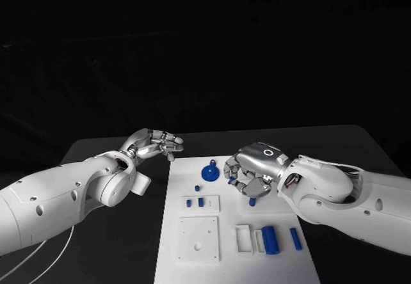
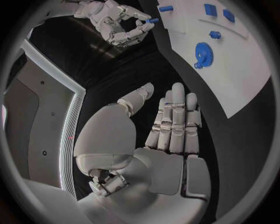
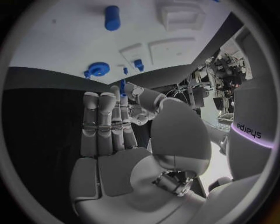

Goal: Assemble the parts on the task board

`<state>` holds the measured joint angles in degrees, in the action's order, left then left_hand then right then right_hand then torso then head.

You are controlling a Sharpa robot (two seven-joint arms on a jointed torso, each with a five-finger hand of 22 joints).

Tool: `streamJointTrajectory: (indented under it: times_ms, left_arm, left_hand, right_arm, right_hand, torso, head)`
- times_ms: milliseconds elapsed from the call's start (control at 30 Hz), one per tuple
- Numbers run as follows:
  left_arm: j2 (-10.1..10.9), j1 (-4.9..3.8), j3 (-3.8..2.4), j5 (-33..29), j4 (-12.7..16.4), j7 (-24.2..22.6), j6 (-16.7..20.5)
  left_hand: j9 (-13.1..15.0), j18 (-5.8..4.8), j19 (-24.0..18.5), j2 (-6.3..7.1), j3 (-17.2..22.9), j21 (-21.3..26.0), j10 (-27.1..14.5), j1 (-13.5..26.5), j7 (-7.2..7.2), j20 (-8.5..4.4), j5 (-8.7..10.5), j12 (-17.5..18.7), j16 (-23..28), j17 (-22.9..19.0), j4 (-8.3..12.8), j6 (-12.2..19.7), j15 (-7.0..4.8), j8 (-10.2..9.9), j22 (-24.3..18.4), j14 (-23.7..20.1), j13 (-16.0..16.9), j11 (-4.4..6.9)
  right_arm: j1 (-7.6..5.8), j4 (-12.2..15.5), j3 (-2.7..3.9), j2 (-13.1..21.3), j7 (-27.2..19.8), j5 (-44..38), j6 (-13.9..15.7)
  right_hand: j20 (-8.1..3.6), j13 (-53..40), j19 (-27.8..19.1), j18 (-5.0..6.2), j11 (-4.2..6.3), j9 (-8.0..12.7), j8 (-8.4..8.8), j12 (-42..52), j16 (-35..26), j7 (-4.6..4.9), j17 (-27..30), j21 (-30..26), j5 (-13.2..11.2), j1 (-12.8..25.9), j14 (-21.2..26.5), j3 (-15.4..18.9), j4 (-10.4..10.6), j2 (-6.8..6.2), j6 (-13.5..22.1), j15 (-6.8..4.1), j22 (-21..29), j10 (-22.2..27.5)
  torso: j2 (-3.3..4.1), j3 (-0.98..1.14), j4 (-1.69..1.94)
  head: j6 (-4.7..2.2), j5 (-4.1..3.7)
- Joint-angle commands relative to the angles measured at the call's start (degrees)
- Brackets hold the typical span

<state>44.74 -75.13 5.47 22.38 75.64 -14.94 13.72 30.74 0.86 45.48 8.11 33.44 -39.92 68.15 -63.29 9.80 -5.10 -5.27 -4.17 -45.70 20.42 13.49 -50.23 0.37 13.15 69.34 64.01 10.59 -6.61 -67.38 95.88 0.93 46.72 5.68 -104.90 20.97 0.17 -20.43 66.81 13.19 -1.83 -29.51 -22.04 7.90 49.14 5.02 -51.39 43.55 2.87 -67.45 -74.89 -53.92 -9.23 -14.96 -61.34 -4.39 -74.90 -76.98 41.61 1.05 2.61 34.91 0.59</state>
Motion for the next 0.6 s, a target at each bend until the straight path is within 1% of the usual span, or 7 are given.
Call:
streamJointTrajectory:
  times_ms: [33,133,167,200,333,533,600]
  left_arm:
    - [-0.3,-0.02,-0.04,-0.7,0.0,-0.7,0.9]
    - [-0.6,-0.02,-0.04,-0.8,-0.2,-0.7,1.1]
    - [-0.7,-0.02,-0.04,-0.9,-0.2,-0.7,1.2]
    - [-0.8,-0.02,-0.04,-0.9,-0.2,-0.7,1.2]
    - [-1.2,-0.03,-0.04,-1.0,-0.5,-0.7,1.3]
    - [-1.6,-0.03,-0.05,-1.1,-0.7,-0.7,1.4]
    - [-1.7,-0.03,-0.05,-1.1,-0.7,-0.7,1.4]
  left_hand:
    - [-0.1,1.17,0.5,-0.3,-0.4,0.3,-0.3,0.2,-0.01,-0.17,-0.37,0.2,0.3,0.1,-0.1,0.4,0.01,0.1,0.1,0.5,-0.1,0.03]
    - [-0.1,1.17,0.5,-0.28,-0.4,0.3,-0.3,0.2,-0.01,-0.17,-0.37,0.2,0.3,0.1,-0.1,0.4,0.01,0.1,0.1,0.5,-0.1,0.04]
    - [-0.1,1.18,0.5,-0.28,-0.4,0.3,-0.3,0.2,-0.01,-0.17,-0.37,0.2,0.3,0.1,-0.1,0.4,0.01,0.1,0.1,0.5,-0.1,0.04]
    - [-0.1,1.18,0.5,-0.28,-0.4,0.3,-0.3,0.2,-0.01,-0.17,-0.37,0.2,0.3,0.2,-0.1,0.4,0.01,0.1,0.1,0.5,-0.1,0.04]
    - [-0.1,1.18,0.5,-0.26,-0.4,0.3,-0.3,0.2,-0.02,-0.17,-0.37,0.2,0.3,0.2,-0.1,0.3,0.0,0.1,0.1,0.5,-0.1,0.05]
    - [-0.1,1.18,0.5,-0.26,-0.4,0.3,-0.3,0.2,-0.03,-0.16,-0.37,0.1,0.4,0.2,-0.1,0.3,0.0,0.2,0.1,0.5,-0.1,0.05]
    - [-0.1,1.18,0.5,-0.26,-0.4,0.4,-0.3,0.2,-0.03,-0.16,-0.37,0.1,0.4,0.2,-0.1,0.3,0.0,0.2,0.1,0.5,-0.1,0.05]
  right_arm:
    - [0.3,0.3,-0.08,-1.2,-1.5,-0.3,0.3]
    - [0.71,0.1,-0.61,-2.4,-1.5,-1.1,-0.4]
    - [0.89,0.0,-0.9,-2.8,-1.5,-1.6,-0.6]
    - [0.99,0.0,-1.07,-3.0,-1.5,-1.8,-0.7]
    - [1.66,-0.5,-2.37,-4.4,-1.5,-3.2,-1.7]
    - [2.86,-1.0,-3.32,-6.0,-1.5,-4.7,-2.8]
    - [2.97,-0.9,-3.6,-6.2,-1.6,-4.7,-3.1]
  right_hand:
    - [-0.26,-0.1,0.1,1.81,0.07,-0.1,-0.1,0.0,0.2,0.04,0.1,0.3,0.0,-0.3,0.0,0.0,0.3,-0.1,-0.4,-0.14,-1.4,-0.1]
    - [-0.29,-0.1,0.1,1.81,0.06,-0.1,-0.08,0.0,0.2,0.05,0.1,0.4,0.0,-0.3,0.0,0.1,0.3,-0.06,-0.3,-0.13,-1.4,-0.1]
    - [-0.29,-0.1,0.1,1.81,0.06,-0.1,-0.08,0.0,0.2,0.06,0.1,0.4,0.0,-0.3,0.0,0.1,0.3,-0.05,-0.3,-0.13,-1.4,-0.1]
    - [-0.3,-0.2,0.1,1.81,0.06,-0.1,-0.08,0.0,0.2,0.06,0.2,0.4,0.0,-0.3,0.0,0.1,0.3,-0.04,-0.3,-0.13,-1.4,-0.1]
    - [-0.32,-0.2,0.1,1.81,0.06,-0.1,-0.06,0.0,0.2,0.06,0.2,0.4,0.0,-0.3,0.0,0.2,0.3,0.0,-0.3,-0.12,-1.4,-0.1]
    - [-0.36,-0.3,0.0,1.81,0.04,-0.2,-0.02,0.0,0.2,0.08,0.3,0.6,0.1,-0.4,0.0,0.3,0.2,0.1,-0.2,-0.11,-1.4,0.0]
    - [-0.4,-0.3,0.1,1.81,0.04,-0.3,0.0,-0.1,0.2,0.1,0.3,0.7,0.1,-0.4,0.0,0.4,0.2,0.16,-0.2,-0.11,-1.4,0.0]
  torso:
    - [0.06,-0.11,0.03]
    - [0.03,-0.16,0.0]
    - [0.03,-0.16,0.01]
    - [0.02,-0.17,0.02]
    - [0.05,-0.17,0.02]
    - [0.06,-0.12,0.0]
    - [0.07,-0.11,0.01]
  head:
    - [0.51,1.72]
    - [0.92,3.02]
    - [1.15,3.63]
    - [1.24,3.84]
    - [1.96,5.43]
    - [2.69,6.99]
    - [2.87,7.22]
